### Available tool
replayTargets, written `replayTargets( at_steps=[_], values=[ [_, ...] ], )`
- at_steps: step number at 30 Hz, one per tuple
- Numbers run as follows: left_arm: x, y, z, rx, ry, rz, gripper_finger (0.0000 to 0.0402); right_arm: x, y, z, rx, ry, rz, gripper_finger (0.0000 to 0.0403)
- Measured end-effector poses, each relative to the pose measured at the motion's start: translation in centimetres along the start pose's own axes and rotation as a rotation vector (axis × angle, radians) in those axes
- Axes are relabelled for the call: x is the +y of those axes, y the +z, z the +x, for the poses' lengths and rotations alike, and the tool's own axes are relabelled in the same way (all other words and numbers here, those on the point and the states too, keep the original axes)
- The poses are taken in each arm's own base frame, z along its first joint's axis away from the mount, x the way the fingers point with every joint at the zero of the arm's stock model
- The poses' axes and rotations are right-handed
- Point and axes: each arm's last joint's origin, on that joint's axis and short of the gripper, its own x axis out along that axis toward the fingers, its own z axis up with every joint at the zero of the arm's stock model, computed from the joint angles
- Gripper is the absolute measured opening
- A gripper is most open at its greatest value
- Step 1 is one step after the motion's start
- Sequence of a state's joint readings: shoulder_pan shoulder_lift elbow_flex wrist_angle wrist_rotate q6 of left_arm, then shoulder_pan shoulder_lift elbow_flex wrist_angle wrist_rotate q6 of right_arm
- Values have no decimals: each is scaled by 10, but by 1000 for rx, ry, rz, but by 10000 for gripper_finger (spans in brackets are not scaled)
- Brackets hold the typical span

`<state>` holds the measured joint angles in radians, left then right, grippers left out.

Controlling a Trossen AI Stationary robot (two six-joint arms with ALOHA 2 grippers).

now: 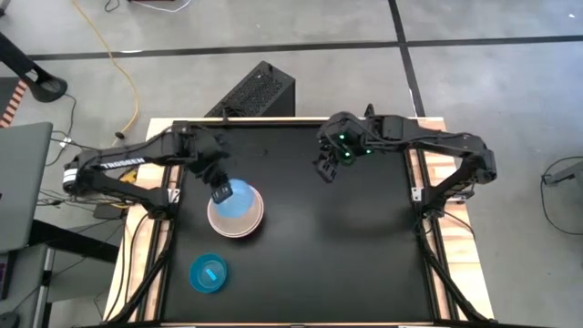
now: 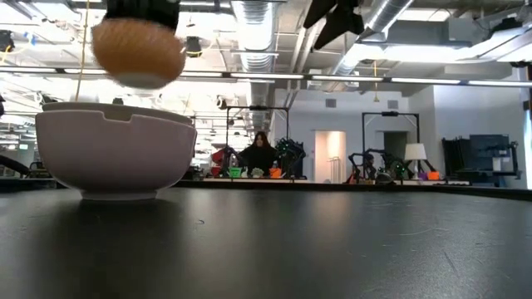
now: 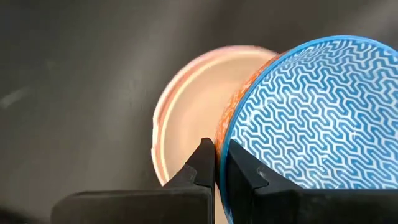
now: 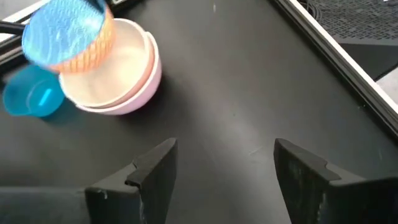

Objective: Nest bowls inside each other
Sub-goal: Stack the blue patterned bowl on top of the light brown bowl

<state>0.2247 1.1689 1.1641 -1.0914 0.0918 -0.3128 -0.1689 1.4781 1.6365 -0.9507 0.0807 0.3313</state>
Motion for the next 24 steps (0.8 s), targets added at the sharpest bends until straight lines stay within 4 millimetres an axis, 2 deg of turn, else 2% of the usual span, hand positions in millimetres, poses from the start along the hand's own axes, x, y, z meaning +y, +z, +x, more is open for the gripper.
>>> replayTargets(
  at_steps=[4,8,12,24],
  values=[
    [1,-11,24,-42,-27,-40,1,-3,-5,14,-6,-4,14,258],
    [7,-27,50,36,22,-47,1,-9,-9,22,8,-17,43,258],
    [9,-35,65,27,49,-48,0,-12,-14,29,33,-29,61,258],
    [11,-40,72,12,127,-63,0,-12,-14,32,18,-18,65,258]
  ],
)
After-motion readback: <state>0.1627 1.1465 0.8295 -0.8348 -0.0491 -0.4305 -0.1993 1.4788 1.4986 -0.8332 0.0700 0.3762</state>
